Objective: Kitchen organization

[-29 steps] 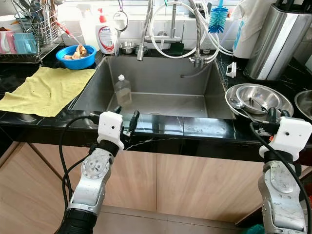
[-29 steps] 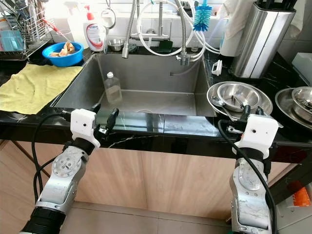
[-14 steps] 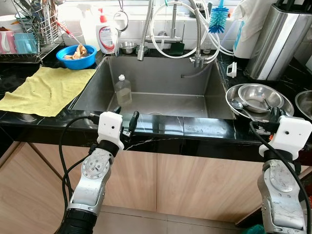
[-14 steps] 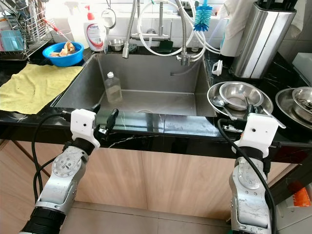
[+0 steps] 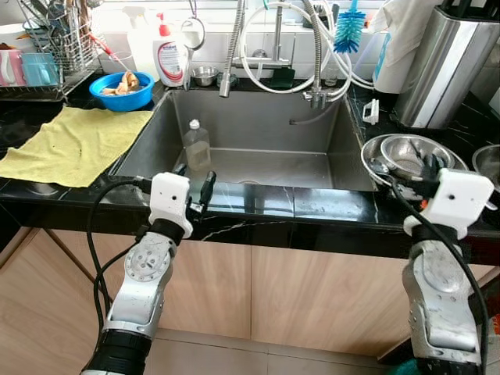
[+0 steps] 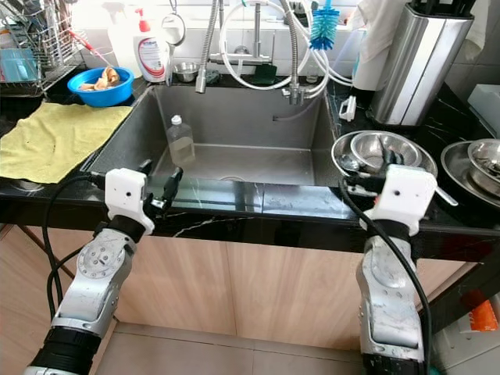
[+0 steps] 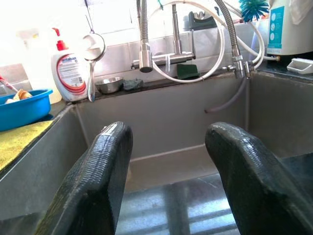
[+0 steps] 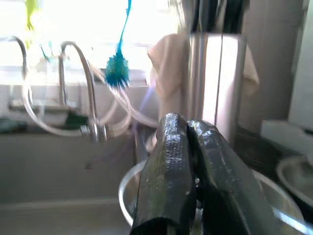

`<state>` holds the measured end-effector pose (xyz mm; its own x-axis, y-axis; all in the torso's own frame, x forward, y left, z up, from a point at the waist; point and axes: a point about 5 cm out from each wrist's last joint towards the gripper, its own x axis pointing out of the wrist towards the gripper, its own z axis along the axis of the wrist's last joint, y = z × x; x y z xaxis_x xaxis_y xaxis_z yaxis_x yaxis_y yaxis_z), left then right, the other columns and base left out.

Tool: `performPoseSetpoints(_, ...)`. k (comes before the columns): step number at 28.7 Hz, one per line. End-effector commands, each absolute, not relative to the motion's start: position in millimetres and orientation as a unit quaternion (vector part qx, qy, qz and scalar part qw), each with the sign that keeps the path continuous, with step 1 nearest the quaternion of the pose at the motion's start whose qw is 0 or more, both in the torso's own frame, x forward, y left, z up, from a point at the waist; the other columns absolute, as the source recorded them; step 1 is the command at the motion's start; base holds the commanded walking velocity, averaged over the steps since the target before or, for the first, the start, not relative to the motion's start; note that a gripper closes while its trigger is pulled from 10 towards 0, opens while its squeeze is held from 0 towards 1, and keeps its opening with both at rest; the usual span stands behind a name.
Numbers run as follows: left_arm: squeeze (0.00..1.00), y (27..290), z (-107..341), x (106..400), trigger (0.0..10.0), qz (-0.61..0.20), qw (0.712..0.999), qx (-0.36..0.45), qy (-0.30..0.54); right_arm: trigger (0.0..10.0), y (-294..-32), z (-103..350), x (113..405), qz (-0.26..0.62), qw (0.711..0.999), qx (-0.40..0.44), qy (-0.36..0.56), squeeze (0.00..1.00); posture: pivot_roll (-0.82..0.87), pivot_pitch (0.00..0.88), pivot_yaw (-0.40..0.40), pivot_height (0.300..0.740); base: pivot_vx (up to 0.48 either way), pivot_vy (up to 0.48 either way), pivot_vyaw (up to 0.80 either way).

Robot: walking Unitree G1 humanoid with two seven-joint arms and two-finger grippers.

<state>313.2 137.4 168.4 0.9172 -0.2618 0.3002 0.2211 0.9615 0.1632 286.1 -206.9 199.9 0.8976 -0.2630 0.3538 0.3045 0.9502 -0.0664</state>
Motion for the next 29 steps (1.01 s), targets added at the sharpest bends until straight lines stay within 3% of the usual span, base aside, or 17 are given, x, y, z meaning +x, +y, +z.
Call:
performPoseSetpoints(1, 0.0, 139.1, 172.2, 315.0, 10.0, -0.118, 0.977, 0.063, -0.166, 10.0, -202.2, 223.2, 283.5, -0.144, 0.965, -0.054, -0.213, 0.0, -0.06, 0.0, 0.021, 0.74, 0.0, 0.0, 0.0)
performPoseSetpoints(8, 0.0, 132.9, 171.1, 315.0, 10.0, -0.124, 0.977, 0.053, -0.164, 10.0, -191.2, 256.6, 274.1, -0.127, 0.955, -0.042, -0.263, 0.0, -0.07, 0.0, 0.022, 0.74, 0.0, 0.0, 0.0)
performPoseSetpoints(13, 0.0, 131.1, 172.4, 318.0, 10.0, -0.118, 0.979, 0.038, -0.162, 10.0, -191.5, 242.9, 277.4, -0.116, 0.966, -0.009, -0.232, 0.0, -0.07, 0.0, 0.019, 0.74, 0.0, 0.0, 0.0)
performPoseSetpoints(15, 0.0, 131.4, 172.7, 318.6, 10.0, -0.116, 0.979, 0.038, -0.163, 10.0, -193.3, 228.9, 277.9, -0.105, 0.973, 0.031, -0.205, 0.0, -0.06, 0.0, 0.014, 0.74, 0.0, 0.0, 0.0)
performPoseSetpoints(16, 0.0, 133.5, 173.0, 318.9, 10.0, -0.113, 0.98, 0.035, -0.162, 10.0, -191.2, 216.6, 279.3, -0.075, 0.977, 0.102, -0.174, 0.0, -0.06, 0.0, 0.012, 0.74, 0.0, 0.0, 0.0)
performPoseSetpoints(18, 0.0, 134.0, 173.0, 318.9, 10.0, -0.112, 0.98, 0.034, -0.162, 10.0, -190.4, 214.2, 279.6, -0.068, 0.976, 0.118, -0.167, 0.0, -0.06, 0.0, 0.012, 0.74, 0.0, 0.0, 0.0)
performPoseSetpoints(20, 0.0, 136.8, 172.7, 319.4, 10.0, -0.104, 0.982, 0.024, -0.158, 10.0, -191.3, 206.4, 277.6, -0.047, 0.963, 0.212, -0.157, 0.0, -0.06, 0.0, 0.01, 0.74, 0.0, 0.0, 0.0)
performPoseSetpoints(25, 0.0, 137.4, 172.9, 319.6, 10.0, -0.1, 0.982, 0.012, -0.157, 10.0, -191.2, 201.4, 274.6, -0.014, 0.946, 0.284, -0.155, 0.0, -0.06, 0.0, 0.01, 0.74, 0.0, 0.0, 0.0)
performPoseSetpoints(29, 0.0, 135.1, 173.0, 320.0, 10.0, -0.103, 0.982, 0.01, -0.157, 10.0, -192.8, 196.1, 272.9, -0.004, 0.944, 0.294, -0.148, 0.0, -0.07, 0.0, 0.012, 0.74, 0.0, 0.0, 0.0)
